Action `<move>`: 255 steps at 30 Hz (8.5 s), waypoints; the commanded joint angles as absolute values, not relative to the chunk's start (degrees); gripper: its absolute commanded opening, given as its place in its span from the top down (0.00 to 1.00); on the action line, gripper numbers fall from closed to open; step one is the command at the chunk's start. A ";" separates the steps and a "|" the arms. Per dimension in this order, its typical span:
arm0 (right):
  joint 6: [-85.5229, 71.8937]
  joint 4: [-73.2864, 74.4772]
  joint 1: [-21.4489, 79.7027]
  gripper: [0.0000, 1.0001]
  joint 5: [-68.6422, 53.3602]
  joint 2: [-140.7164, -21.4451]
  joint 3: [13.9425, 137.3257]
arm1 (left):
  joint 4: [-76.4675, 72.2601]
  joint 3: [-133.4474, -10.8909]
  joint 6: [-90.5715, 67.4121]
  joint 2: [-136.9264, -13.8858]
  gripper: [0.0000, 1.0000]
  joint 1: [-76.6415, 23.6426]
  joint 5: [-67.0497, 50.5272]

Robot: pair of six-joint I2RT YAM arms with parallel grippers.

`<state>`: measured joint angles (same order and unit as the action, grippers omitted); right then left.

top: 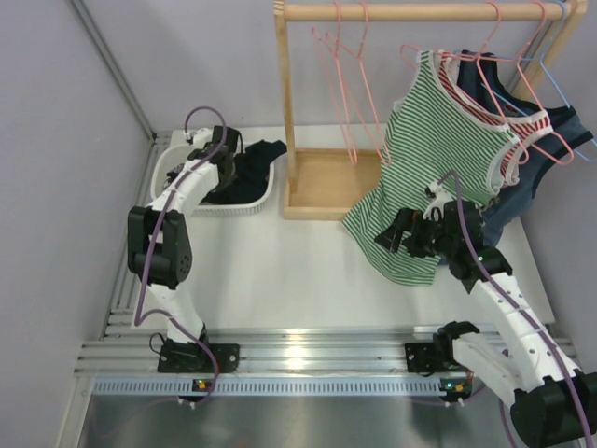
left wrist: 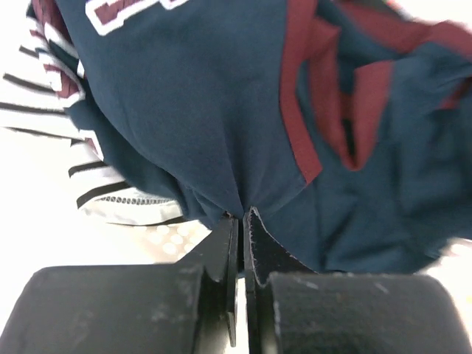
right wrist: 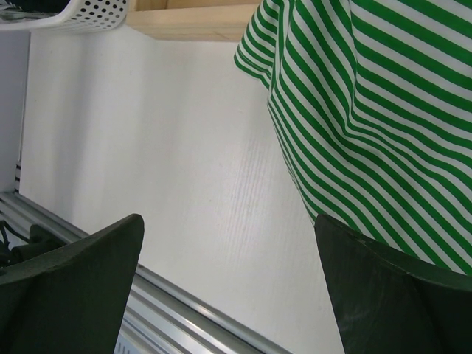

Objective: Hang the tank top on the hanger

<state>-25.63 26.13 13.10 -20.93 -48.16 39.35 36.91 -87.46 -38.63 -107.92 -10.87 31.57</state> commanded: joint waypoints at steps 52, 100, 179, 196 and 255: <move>-28.56 18.28 19.77 0.00 -18.37 -51.15 36.83 | 15.12 -46.22 -59.33 -75.73 1.00 -69.78 12.30; -50.89 -23.56 44.21 0.06 7.55 -100.37 55.10 | 31.83 -54.32 -43.95 -70.57 0.49 -13.11 16.62; -44.74 -20.31 49.04 0.93 14.76 -92.64 45.18 | 22.76 -61.44 -30.15 -91.93 0.91 -8.79 7.21; -37.71 -9.07 58.35 0.93 26.01 -77.35 48.95 | 36.46 -66.88 -26.98 -66.82 1.00 -9.05 7.29; -39.38 7.38 51.61 0.92 21.63 -49.40 25.59 | 20.21 -41.74 -50.63 -63.27 1.00 -40.34 7.46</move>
